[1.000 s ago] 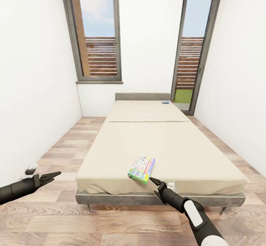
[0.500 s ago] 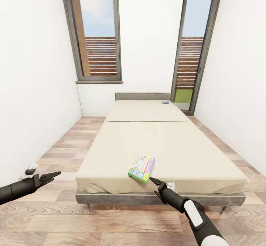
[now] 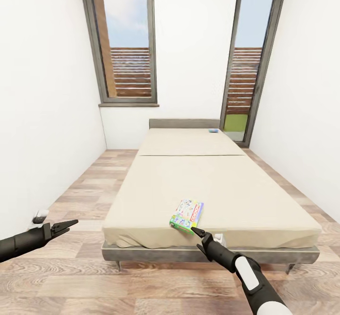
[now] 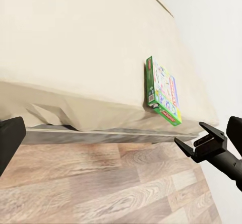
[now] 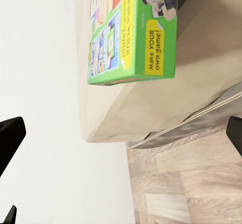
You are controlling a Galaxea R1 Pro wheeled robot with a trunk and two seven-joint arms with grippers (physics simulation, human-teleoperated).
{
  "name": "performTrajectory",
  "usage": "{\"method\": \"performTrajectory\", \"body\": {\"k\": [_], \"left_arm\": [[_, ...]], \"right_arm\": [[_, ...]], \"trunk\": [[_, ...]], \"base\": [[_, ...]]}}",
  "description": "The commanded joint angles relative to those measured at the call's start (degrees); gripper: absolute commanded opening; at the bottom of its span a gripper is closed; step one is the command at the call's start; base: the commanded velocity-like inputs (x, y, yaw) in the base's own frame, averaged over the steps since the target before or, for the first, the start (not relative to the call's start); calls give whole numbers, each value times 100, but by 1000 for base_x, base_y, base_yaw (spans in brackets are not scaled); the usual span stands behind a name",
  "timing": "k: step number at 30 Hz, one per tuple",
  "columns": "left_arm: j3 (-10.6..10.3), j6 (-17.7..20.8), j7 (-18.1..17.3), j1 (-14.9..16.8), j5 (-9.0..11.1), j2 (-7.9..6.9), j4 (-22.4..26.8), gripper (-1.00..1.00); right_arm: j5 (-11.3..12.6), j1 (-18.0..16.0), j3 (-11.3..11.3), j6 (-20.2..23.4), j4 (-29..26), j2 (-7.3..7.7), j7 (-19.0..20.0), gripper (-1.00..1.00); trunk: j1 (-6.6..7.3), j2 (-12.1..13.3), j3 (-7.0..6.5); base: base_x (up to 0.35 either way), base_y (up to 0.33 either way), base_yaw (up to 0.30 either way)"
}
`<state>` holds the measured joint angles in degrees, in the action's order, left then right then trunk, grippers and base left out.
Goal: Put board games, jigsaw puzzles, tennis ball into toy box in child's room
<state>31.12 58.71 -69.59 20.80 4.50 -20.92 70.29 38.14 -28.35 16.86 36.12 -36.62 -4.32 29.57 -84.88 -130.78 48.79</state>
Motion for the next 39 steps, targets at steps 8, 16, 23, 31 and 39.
{"method": "performTrajectory", "body": {"k": [8, 16, 23, 31, 39], "left_arm": [[0, 44, -3, 3, 16, 1, -4, 100], [0, 36, -2, 3, 16, 1, -5, 100], [0, 35, -2, 3, 16, 1, -7, 100], [0, 35, 5, 3, 16, 1, -7, 100], [0, 28, -1, 3, 16, 1, -7, 100]], "right_arm": [[9, -4, 33, 44, -3, -7, 9, 100], [10, -4, 35, 44, -2, -1, 8, 100], [9, -4, 36, 36, -3, 0, 7, 100], [15, -4, 37, 42, -3, 1, 7, 100], [18, -4, 37, 44, -1, 9, 5, 100]], "trunk": [[1, -3, 6], [1, -3, 6], [1, -3, 6], [1, -3, 6], [1, -3, 6]], "base": [[22, 63, 0], [31, 42, 0], [3, 4, 0], [71, 0, 0], [35, 0, 0]]}}
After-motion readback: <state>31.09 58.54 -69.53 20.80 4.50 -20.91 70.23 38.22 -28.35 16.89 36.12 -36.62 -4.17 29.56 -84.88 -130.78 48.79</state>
